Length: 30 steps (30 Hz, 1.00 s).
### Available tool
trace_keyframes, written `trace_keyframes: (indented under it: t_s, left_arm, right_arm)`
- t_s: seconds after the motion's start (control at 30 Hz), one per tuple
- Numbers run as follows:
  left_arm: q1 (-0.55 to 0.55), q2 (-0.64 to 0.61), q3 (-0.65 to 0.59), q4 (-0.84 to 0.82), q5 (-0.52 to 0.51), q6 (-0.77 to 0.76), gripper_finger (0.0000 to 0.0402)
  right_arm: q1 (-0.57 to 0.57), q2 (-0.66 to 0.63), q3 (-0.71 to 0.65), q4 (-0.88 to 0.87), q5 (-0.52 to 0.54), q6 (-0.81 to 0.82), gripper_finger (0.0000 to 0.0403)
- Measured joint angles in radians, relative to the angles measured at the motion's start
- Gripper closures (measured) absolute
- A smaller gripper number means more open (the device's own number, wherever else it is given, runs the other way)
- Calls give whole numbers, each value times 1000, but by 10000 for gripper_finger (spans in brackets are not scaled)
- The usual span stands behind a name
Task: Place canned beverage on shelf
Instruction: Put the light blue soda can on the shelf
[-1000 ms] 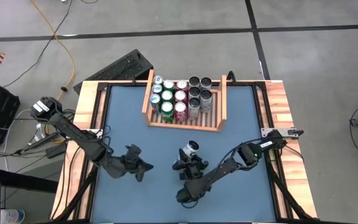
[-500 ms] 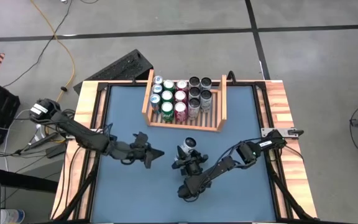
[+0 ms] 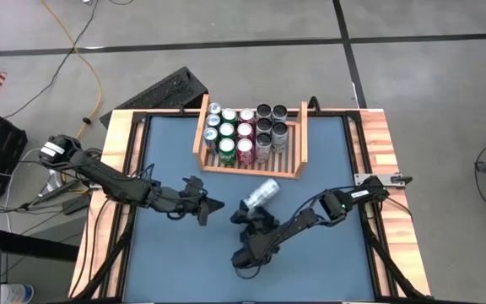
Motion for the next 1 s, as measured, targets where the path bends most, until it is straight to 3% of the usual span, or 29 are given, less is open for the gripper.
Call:
trace_keyframes:
  t_s: [0.23, 0.33, 0.5, 0.6, 0.7, 0.8, 0.9, 1.0]
  left_arm:
    - [-2, 0, 0, -30, 2, 0, 402]
    - [-6, 0, 0, -33, 23, -8, 402]
    - [-7, 0, 0, -28, 102, -22, 401]
    - [-7, 0, 0, 2, 114, -32, 397]
    - [-7, 0, 0, 72, 115, -2, 382]
    - [-5, 0, 0, 144, 113, 37, 364]
    - [-1, 0, 0, 196, 106, 61, 349]
    - [1, 0, 0, 229, 95, 62, 338]
  right_arm:
    - [-3, -2, 40, 63, -65, -3, 63]
    - [12, -1, 104, -14, -143, 105, 75]
    - [22, 0, 295, -236, -455, 498, 77]
    - [10, -31, 384, -225, -706, 661, 77]
    - [19, -113, 370, -125, -838, 779, 77]
    - [38, -186, 367, -150, -807, 966, 77]
    - [48, -259, 365, -245, -718, 1220, 77]
    - [44, -329, 364, -238, -701, 1489, 77]
